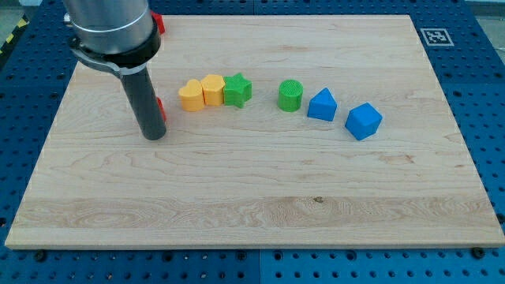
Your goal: Push the red circle into the red star
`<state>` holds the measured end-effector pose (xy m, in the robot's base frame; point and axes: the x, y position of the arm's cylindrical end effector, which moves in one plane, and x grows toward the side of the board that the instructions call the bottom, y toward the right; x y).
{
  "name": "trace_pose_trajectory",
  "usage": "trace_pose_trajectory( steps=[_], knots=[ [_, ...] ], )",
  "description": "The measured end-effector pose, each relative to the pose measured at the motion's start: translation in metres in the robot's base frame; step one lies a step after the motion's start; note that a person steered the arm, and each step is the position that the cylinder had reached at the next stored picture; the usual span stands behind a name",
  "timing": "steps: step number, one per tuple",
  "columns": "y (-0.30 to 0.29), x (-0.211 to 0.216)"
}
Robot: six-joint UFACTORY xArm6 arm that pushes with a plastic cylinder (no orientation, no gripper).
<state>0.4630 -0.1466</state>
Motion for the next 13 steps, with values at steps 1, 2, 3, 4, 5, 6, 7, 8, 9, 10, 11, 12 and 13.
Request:
trace_pose_trajectory(
  steps=[1,2,3,4,5,6,7,8,9,10,11,12,13],
  knots=[
    [0.0,-0.016],
    [-0.006,-0.029],
    [-0.017,-0.036],
    [-0.03,-0.038],
    [-0.037,-0.042],
    [-0.037,-0.055],
    [-0.039,-0.076],
    [-0.045,-0.11],
    [-0.045,-0.146],
    [-0.048,-0.157],
    [-0.049,-0.136],
    [-0.04,-0.116],
    [0.0,-0.118]
  ],
)
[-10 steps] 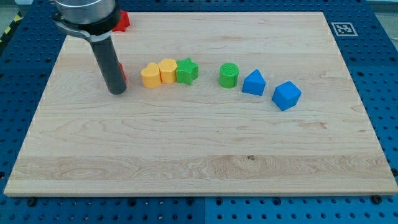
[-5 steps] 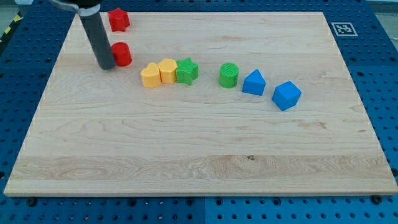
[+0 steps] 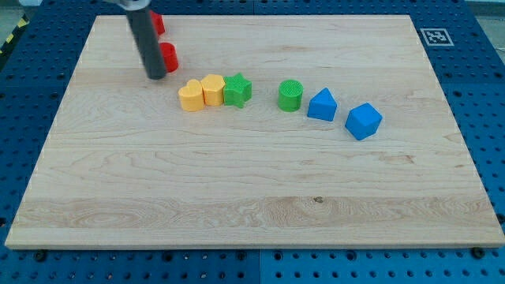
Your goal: Push the red circle into the red star
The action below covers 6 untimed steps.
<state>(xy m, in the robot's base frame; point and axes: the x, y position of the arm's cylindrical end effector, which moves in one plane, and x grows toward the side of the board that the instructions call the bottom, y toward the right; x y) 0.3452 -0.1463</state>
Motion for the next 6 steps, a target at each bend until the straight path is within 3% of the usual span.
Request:
trace_pose_trajectory(
  steps=[6],
  knots=[
    [0.017,-0.021]
  ],
)
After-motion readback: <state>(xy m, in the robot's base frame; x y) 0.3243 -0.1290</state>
